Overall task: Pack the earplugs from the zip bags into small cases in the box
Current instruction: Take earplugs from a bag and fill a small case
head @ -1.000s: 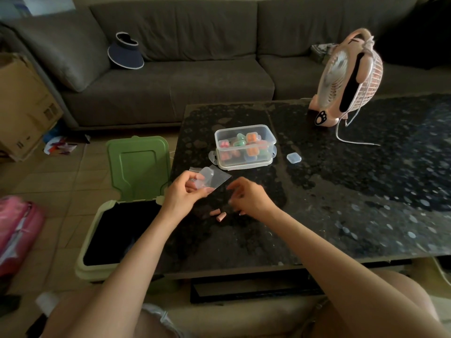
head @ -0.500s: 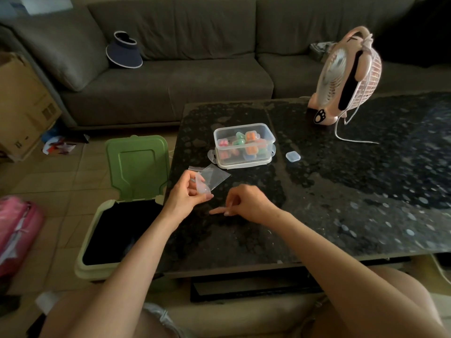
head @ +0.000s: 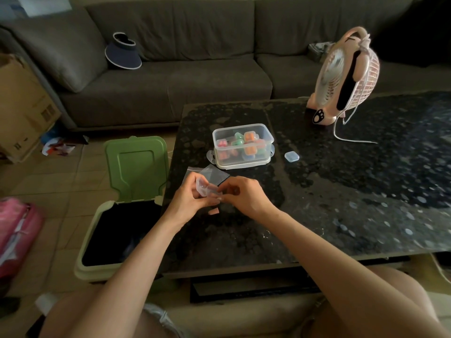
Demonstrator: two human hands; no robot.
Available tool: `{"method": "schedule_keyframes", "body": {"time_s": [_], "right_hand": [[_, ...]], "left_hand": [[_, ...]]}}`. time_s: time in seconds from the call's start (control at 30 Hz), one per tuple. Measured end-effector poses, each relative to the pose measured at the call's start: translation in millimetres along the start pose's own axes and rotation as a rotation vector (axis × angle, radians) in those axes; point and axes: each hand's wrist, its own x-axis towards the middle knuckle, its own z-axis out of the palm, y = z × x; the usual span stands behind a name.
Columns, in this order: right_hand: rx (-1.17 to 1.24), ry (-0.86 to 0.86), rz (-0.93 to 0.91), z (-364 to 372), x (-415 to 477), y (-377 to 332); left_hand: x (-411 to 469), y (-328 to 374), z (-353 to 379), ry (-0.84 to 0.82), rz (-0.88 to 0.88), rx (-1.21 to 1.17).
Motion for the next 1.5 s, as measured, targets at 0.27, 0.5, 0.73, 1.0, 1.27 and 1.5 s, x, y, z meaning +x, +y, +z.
{"method": "schedule_keyframes", "body": {"time_s": [0.27,0.5,0.73,1.0,1.27,1.5], "right_hand": [[-0.083,-0.110,0.110,11.0,0.5,1.4],[-0.218,-0.051,0.103,26.4,-0.3,9.0],[0.150,0.174,0.096,13.9,5.6,-2.1],[-0.022,0.113,0.110,12.7,7.3,4.5],[0.634,-0.018,0.376,1.0,5.2,-7.3],[0.619,-0.109,0.411,6.2,3.6,-8.4]], "left_hand": [[4.2,-4.1,-7.7,0.174,0.000,0.031],[4.9,-7.3,-8.6,0.178,-0.031,0.021],[3.1,-2.4,2.5,0.022,-0.089,-0.014],[4.7,-5.1,7.0,-0.016,-0.073,-0.007],[5.3,-4.2,7.3,0.002,0.035,0.080],[7.3,-12.9,10.6,-0.136,0.054,0.292]]}}
